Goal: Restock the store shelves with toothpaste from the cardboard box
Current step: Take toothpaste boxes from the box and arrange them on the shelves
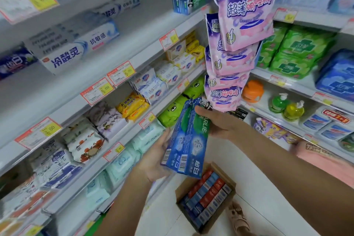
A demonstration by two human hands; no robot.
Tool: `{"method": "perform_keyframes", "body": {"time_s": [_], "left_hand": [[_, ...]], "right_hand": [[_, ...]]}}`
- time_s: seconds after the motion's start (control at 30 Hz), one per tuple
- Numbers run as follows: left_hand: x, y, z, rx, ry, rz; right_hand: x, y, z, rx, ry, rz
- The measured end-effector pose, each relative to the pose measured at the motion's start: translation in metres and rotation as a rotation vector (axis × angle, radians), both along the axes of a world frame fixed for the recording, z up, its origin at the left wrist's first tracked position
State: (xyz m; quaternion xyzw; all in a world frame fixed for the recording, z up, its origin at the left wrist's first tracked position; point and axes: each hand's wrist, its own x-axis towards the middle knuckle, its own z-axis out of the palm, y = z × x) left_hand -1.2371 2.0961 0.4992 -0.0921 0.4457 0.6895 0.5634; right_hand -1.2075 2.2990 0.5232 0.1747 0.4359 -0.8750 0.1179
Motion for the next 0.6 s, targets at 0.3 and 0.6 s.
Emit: {"method": "perform_keyframes", "body": {"time_s": [0.3, 0.6], "left_hand": [[-0.009, 0.046, 0.027, -0.071, 0.367, -0.035], [-0.012, 0.076, 0.024, -0.054, 0.453, 0.043]], "right_hand": [[-0.018, 0.021, 0.016, 0.188, 0.039, -0.156], [-0.024, 0.043, 0.019, 0.180, 0.041, -0.196]]}}
